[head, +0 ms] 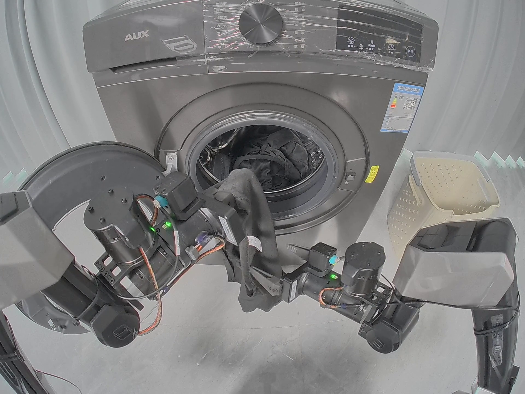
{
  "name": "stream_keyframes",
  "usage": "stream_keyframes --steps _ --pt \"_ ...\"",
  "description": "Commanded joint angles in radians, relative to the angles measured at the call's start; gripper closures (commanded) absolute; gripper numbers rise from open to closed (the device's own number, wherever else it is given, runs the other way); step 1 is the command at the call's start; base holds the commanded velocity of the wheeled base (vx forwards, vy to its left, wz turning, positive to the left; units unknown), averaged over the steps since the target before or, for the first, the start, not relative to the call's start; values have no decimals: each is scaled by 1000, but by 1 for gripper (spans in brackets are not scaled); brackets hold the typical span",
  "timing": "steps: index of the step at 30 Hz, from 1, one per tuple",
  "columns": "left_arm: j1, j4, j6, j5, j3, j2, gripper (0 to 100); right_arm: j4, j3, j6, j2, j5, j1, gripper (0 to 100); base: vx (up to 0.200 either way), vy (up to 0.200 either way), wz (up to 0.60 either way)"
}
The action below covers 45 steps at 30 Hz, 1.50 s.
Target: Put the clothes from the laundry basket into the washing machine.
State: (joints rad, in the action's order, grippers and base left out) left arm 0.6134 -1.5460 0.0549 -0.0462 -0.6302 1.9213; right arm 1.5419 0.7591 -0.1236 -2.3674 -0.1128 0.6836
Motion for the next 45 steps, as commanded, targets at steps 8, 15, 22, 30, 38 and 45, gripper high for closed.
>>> stream_keyframes --steps 8,15,22,30,38,45 --pt "14 0 -4 -1 1 -10 100 -42 324 1 -184 33 24 0 0 0 0" --pt "14 -2 -4 -1 0 -10 100 -80 419 4 -246 56 13 0 0 0 0" --pt "12 -2 -4 0 0 -11 100 -65 460 1 -276 96 10 100 0 0 0" --pt "-75 -2 -18 -12 76 24 100 -49 353 -11 -127 119 -41 100 0 0 0" --pt "-89 -2 -26 -24 139 53 100 -63 335 -11 -39 122 -72 100 0 0 0" --pt "-75 -3 -75 -77 231 147 100 -82 335 -11 36 148 -73 100 0 0 0"
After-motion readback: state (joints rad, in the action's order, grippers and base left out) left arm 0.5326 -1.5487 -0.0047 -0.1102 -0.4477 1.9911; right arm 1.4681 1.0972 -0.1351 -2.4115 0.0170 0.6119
